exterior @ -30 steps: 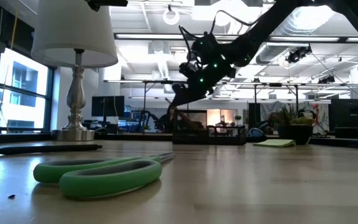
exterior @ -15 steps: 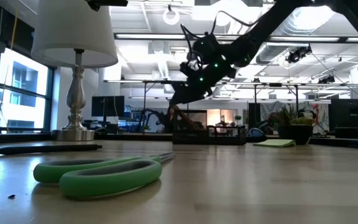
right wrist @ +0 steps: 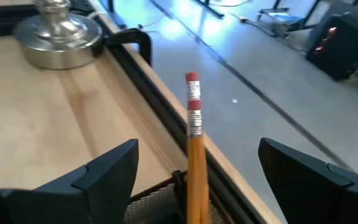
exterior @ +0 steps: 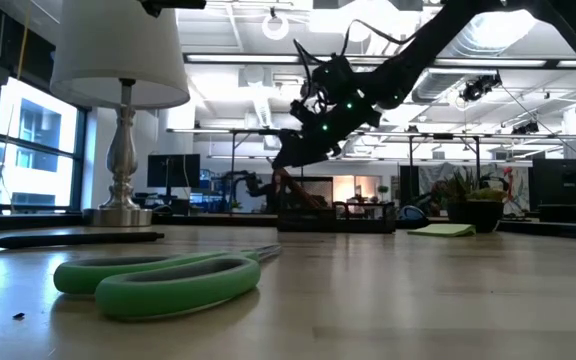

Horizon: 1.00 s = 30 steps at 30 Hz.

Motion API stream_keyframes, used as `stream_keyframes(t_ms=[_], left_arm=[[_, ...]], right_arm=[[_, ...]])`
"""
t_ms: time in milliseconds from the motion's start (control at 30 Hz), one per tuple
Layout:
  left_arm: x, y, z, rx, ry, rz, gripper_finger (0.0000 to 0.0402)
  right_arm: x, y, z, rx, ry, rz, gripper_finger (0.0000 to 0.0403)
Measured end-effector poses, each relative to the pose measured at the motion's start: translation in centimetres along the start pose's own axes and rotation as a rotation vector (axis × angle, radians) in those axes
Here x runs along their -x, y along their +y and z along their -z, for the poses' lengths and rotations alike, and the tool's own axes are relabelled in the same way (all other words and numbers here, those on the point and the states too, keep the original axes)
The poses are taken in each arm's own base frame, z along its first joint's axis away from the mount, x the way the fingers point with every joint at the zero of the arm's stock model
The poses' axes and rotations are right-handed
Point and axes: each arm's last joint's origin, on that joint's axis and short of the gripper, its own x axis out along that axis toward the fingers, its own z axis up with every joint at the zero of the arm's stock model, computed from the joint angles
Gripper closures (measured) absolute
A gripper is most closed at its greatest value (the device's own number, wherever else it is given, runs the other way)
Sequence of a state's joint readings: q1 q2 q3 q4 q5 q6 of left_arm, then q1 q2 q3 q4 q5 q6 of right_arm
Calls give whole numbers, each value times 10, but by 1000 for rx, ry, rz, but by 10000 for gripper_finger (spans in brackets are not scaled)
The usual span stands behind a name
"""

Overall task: Pick and place office supplies into organizer
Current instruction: Put the orange pencil into the black desk organizer

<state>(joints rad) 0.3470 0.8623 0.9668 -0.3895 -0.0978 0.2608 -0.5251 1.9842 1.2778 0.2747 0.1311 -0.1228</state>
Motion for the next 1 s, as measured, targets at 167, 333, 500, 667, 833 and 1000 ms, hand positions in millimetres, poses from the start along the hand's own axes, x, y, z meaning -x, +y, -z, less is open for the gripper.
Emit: stream_keyframes(t_ms=[167,333,500,667,833,1000], left_arm=[[0,0,0,0,0,0,401],[0,0,-1,1,-6,-2,401],[0,1,-2,2,-21,-5,401],[0,1,-2,2,-22,-6,401],[0,0,-1,-3,-14,-4,401],[0,0,1,-22,10,3,401]], right_arm=[[-1,-5,2,-18,9,-30,77],[-1,-7,2,-7,5,-37,89],[-2,-14,3,-1,12,-60,123],[-11,-24,-8,-14,79,-123,153],[-27,-24,-16,57,195,-136,167],[-29,-21,-20,82,221,-121,180]])
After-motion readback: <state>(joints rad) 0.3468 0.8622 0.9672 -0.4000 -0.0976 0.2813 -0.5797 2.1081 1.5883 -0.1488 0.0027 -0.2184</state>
